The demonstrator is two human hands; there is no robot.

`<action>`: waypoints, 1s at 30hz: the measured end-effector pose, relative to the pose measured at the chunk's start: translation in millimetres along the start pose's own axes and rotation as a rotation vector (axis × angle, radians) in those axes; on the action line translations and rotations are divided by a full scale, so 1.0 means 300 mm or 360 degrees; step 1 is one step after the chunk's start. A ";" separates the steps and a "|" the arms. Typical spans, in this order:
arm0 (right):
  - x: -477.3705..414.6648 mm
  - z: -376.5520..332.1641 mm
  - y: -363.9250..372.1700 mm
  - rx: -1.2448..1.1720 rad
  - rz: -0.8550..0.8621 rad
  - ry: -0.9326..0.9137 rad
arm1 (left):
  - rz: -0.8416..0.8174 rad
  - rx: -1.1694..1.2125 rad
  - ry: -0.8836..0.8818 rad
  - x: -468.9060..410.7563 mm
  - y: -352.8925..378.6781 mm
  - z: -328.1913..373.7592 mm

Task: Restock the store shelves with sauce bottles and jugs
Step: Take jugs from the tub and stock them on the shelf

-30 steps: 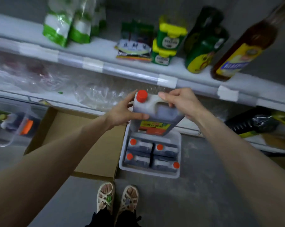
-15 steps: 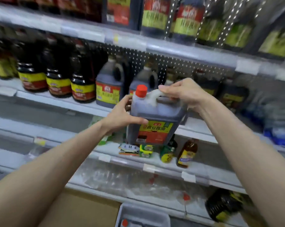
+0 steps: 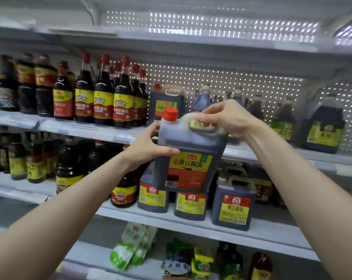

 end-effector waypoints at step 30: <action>-0.630 -0.284 0.175 0.0169 0.0368 -0.0054 | -0.0056 0.0243 0.0197 -0.601 -0.517 -0.161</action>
Point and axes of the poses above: each hand's wrist, its own x-axis away from the middle knuckle, its own y-axis out of the palm, z = x × y, the point moved 8 cm from there along -x, towards the middle knuckle, and after that the axes turned 3 degrees about y, right-handed, at the moved point
